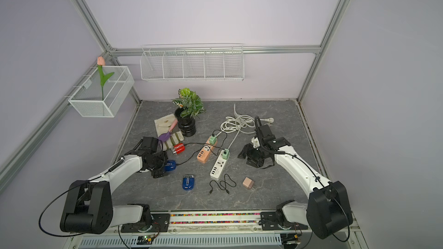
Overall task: Charge the electric shaver
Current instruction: Place the electric shaver at the center of the board, then pick up the charging cable from the center of the board.
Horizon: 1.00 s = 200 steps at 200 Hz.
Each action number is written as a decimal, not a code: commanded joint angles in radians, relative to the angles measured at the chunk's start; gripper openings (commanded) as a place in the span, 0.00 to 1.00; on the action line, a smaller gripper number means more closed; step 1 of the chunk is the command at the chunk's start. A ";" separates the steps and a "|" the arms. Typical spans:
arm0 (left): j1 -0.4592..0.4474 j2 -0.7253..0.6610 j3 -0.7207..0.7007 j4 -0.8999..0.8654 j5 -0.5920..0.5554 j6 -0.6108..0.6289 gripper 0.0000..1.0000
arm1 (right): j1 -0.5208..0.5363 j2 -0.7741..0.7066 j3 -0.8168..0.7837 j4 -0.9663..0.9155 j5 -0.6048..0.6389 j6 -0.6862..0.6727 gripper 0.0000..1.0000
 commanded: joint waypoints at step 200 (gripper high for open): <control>-0.130 -0.182 0.263 -0.507 -0.021 0.561 0.71 | 0.771 0.489 0.327 -0.082 0.359 0.363 0.55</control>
